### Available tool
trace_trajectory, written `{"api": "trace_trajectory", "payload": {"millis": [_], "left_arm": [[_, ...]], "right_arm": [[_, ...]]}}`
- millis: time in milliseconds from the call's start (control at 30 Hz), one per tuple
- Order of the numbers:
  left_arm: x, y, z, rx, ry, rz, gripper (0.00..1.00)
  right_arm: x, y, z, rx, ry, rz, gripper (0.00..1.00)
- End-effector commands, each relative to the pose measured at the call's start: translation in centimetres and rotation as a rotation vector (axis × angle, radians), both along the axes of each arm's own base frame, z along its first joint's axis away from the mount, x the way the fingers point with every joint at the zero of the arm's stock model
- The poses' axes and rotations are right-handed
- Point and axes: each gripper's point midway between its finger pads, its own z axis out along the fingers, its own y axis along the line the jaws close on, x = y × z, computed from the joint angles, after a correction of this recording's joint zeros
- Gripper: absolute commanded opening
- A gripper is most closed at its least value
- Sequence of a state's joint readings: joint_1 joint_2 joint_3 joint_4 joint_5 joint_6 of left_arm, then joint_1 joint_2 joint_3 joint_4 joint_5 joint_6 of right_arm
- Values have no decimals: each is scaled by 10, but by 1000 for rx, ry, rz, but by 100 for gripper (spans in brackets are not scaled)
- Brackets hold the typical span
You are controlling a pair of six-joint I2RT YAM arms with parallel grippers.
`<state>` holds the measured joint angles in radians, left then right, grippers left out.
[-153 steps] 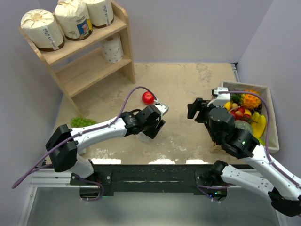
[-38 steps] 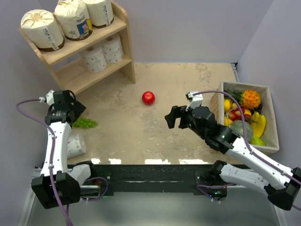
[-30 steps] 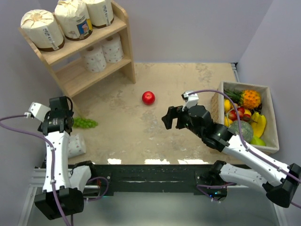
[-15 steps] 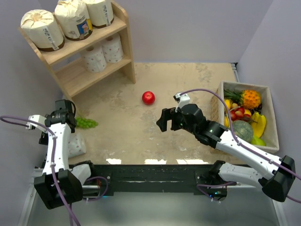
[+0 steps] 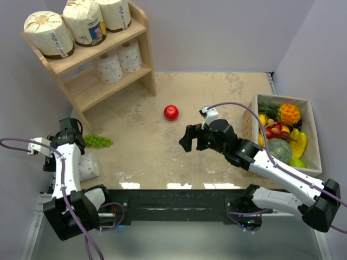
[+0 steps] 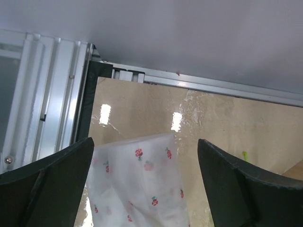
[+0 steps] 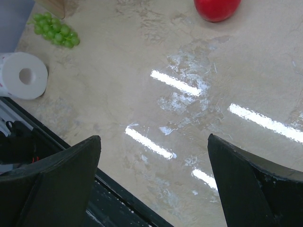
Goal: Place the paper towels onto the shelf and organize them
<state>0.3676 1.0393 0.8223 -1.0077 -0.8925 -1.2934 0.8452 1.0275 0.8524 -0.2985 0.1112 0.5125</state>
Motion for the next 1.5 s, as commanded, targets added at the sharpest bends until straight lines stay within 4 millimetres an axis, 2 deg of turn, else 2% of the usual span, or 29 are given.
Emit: {"api": "trace_trajectory", "payload": {"millis": [0, 167, 333, 600, 767, 1000, 1133, 1333, 1467], "left_arm": [[8, 7, -6, -2, -59, 24, 95], [1, 16, -18, -45, -11, 73, 95], [5, 12, -29, -94, -10, 42, 95], [12, -11, -55, -239, 4, -70, 92], [21, -26, -58, -313, -10, -177, 90], [48, -65, -57, -411, -92, -426, 86], [59, -101, -53, -426, -91, -574, 84], [53, -137, -60, -505, -80, -636, 82], [57, -162, -56, -547, -128, -696, 78]], "right_arm": [[0, 1, 15, 22, -25, 3, 98], [-3, -9, 11, 19, -33, -21, 99], [-3, -10, 8, 8, -23, -19, 98], [-3, -9, 10, 7, -28, -20, 99], [-1, -7, 11, 6, -26, -17, 99], [4, 1, 10, 15, -22, -9, 99], [5, 2, 6, 1, -20, -8, 99], [9, 4, 7, 7, -25, -17, 99], [7, 21, 11, 85, 6, 11, 98]]}}
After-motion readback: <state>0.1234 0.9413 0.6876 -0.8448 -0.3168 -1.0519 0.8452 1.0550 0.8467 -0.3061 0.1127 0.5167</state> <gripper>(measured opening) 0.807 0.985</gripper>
